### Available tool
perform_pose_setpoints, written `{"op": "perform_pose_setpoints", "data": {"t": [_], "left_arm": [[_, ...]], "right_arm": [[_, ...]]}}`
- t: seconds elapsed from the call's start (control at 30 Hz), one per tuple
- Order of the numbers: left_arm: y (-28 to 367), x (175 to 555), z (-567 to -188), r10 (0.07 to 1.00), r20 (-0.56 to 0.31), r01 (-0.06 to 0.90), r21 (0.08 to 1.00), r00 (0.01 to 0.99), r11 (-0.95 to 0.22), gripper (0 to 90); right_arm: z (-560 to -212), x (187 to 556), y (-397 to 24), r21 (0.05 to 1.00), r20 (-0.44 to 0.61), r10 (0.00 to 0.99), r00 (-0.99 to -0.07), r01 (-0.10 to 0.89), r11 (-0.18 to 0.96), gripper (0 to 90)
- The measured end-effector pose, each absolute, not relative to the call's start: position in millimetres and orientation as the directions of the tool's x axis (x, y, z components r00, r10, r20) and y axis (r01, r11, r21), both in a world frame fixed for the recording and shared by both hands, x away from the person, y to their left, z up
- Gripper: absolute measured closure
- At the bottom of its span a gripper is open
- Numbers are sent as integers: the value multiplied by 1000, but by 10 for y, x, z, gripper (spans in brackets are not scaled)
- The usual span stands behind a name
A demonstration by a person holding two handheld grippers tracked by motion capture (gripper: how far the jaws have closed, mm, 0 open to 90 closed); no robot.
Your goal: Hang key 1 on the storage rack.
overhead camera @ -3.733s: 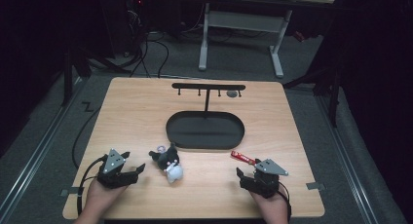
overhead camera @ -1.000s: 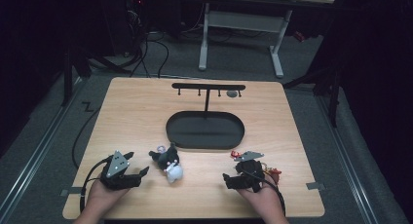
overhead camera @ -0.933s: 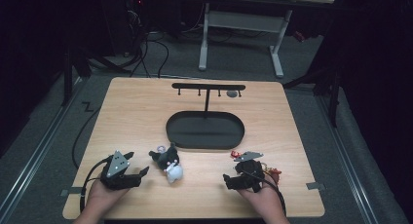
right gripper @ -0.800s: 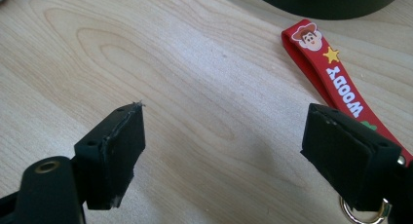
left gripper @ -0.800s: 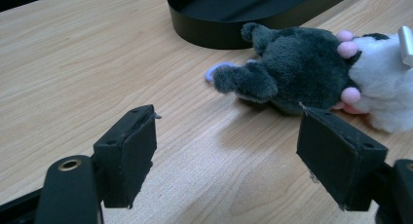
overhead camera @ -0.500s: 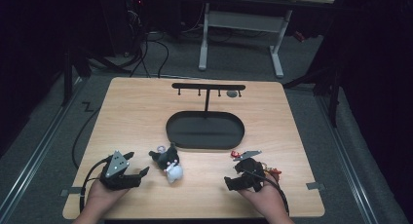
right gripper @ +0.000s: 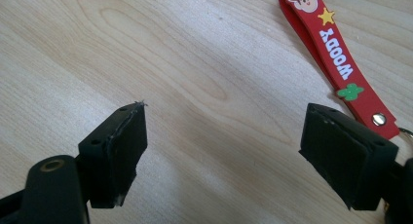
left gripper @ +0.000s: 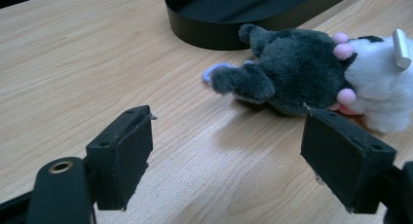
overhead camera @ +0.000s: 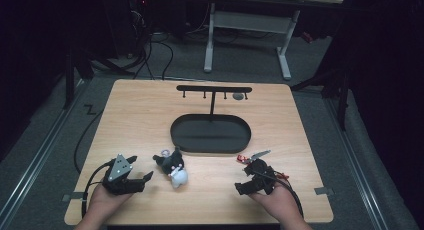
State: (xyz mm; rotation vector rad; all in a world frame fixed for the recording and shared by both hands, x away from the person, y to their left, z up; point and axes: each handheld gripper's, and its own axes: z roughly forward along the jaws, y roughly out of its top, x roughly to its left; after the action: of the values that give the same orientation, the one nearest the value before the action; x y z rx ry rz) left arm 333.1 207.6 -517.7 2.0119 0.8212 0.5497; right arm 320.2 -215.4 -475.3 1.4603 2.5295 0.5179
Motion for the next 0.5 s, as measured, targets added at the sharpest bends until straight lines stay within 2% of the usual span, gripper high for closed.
{"op": "perform_pose_setpoints", "data": {"t": [0.5], "left_arm": [[2077,3349,-5193,728,98,333,842,678,-424,170]], "right_arm": [[-4647,3161,-2349,329,52,879,-474,839,433,164]]}}
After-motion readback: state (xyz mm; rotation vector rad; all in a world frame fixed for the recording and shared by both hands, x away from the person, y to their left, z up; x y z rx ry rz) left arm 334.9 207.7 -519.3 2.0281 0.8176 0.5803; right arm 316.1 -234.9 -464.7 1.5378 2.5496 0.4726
